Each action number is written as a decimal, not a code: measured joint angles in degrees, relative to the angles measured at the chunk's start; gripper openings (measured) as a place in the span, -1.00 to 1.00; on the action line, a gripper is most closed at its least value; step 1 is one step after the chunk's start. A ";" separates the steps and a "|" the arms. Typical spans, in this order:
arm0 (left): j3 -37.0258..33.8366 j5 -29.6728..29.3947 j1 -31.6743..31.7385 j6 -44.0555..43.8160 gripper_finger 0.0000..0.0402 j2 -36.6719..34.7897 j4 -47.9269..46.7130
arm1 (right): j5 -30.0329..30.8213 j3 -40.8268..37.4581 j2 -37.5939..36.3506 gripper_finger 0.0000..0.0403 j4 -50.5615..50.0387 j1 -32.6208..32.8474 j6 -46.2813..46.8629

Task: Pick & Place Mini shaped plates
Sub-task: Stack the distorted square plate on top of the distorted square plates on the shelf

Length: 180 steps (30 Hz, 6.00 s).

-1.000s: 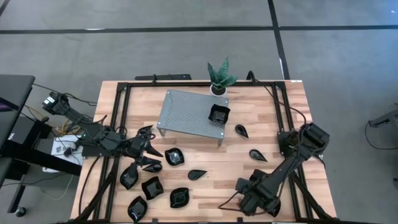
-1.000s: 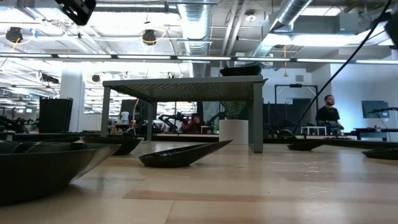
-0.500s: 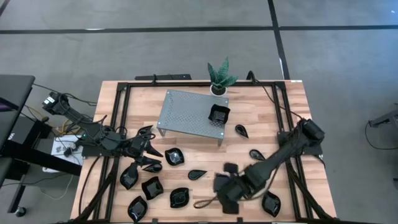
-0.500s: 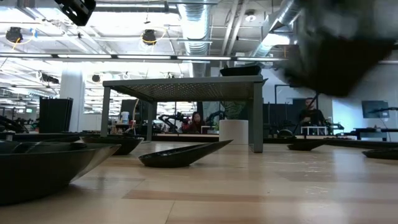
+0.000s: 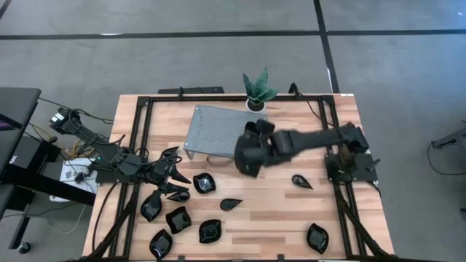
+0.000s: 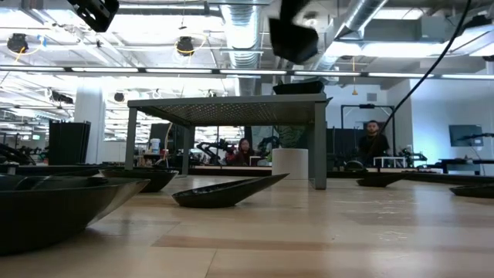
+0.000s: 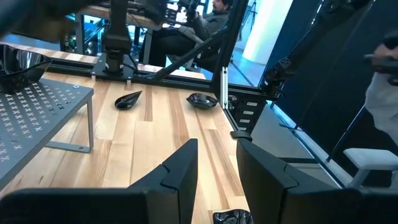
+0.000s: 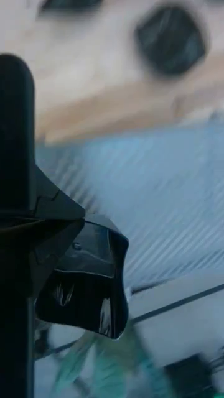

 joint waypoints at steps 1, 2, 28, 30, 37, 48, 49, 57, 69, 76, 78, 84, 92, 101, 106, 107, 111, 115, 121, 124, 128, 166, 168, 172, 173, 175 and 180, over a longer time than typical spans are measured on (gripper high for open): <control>0.00 0.02 0.02 0.00 -0.44 0.00 0.00 | -0.25 0.00 0.00 -0.99 -1.49 -1.63 0.01; -0.02 0.00 0.01 0.00 -0.44 0.00 0.00 | -0.89 0.00 0.08 -0.99 -2.62 -3.03 0.01; -0.02 0.02 0.01 0.01 -0.44 0.00 -0.02 | -15.83 -2.21 0.50 -0.98 -1.46 -11.25 -8.56; -0.02 0.02 0.02 0.00 -0.44 0.00 -0.02 | -17.00 -2.21 0.58 -0.98 -1.49 -11.19 -8.58; -0.02 0.01 0.02 0.01 -0.44 -0.01 -0.02 | -16.95 -2.19 3.15 -0.97 -2.50 -11.24 -11.00; -0.02 0.02 0.02 0.02 -0.44 -0.02 -0.02 | -16.78 -2.23 4.65 -0.63 -0.46 -11.13 -13.04; -0.02 0.02 0.00 0.02 -0.44 -0.02 -0.02 | -16.71 -2.23 4.61 -0.61 -0.69 -11.13 -13.06; -0.02 0.01 0.00 0.44 -0.44 -0.02 -0.02 | -9.47 -2.23 4.79 -0.62 -0.88 -12.90 -12.87; -0.02 0.00 0.00 0.44 -0.44 -0.02 -0.02 | -20.96 -2.19 7.55 -0.71 -1.23 -15.79 -12.75; -0.02 0.02 0.00 0.44 -0.44 0.00 -0.04 | -23.35 -2.14 9.03 -0.71 0.54 -14.82 -17.62; -0.02 0.02 0.00 0.44 -0.44 -0.02 -0.04 | -23.58 -2.23 8.99 -0.71 0.32 -14.56 -17.80; -0.02 0.02 0.02 0.44 -0.44 0.00 -0.04 | -22.88 -2.19 8.63 -0.71 -0.09 -14.18 -17.90; -0.02 1.27 -0.03 -2.85 -0.44 0.00 -0.02 | -22.75 2.94 8.70 -0.71 -2.54 -13.06 -15.96; 0.41 0.50 -2.53 -4.48 -0.44 1.05 2.66 | -18.19 20.72 8.55 -0.71 -8.10 -5.30 -14.09; 6.63 0.13 -2.82 -2.40 -0.44 8.07 2.11 | -13.13 15.67 2.96 -0.71 -5.11 2.86 -13.74; 8.95 0.67 -2.82 -1.48 -0.44 9.83 0.70 | -12.58 13.87 1.73 -0.71 -4.75 4.36 -13.25; 21.14 0.57 -3.18 -1.33 -0.44 16.50 -15.81 | -12.36 4.11 -3.42 -0.71 1.88 10.22 -12.93; 30.51 -2.62 -4.84 -3.52 -0.44 21.99 -31.31 | -11.97 -12.38 -11.52 -0.71 16.18 15.74 -12.77; 30.76 -2.03 -9.48 -21.77 -0.44 26.14 -41.02 | -10.71 -45.08 -26.71 -0.71 45.78 20.12 -9.04; 27.56 -1.08 -11.37 -32.43 -0.44 28.92 -41.65 | -9.92 -60.18 -32.88 -0.71 64.13 20.47 -8.88; 25.17 2.97 -13.03 -44.74 -0.44 32.52 -41.47 | -10.48 -73.80 -35.67 -0.71 84.94 20.25 -8.91; 23.71 4.56 -19.45 -59.56 -0.44 47.58 -29.49 | -19.97 -74.80 -24.38 -0.30 113.41 10.04 -20.56; 23.32 3.15 -20.26 -59.56 -0.44 47.58 -29.35 | -19.99 -72.77 -22.31 -0.24 113.43 9.65 -20.53; 21.77 2.44 -21.17 -60.05 -0.44 47.58 -29.13 | -19.97 -69.54 -19.39 -0.16 112.71 9.72 -20.56; 21.54 2.38 -21.18 -60.47 -0.44 47.60 -29.11 | -19.97 -68.87 -19.07 -0.15 112.16 9.78 -20.59; 21.47 2.17 -21.18 -60.65 -0.44 47.63 -28.87 | -19.99 -67.63 -18.37 -0.13 110.73 9.81 -20.90; 21.47 1.14 -21.39 -60.57 -0.44 48.37 -28.13 | -19.93 -66.45 -17.54 -0.11 110.16 9.63 -20.99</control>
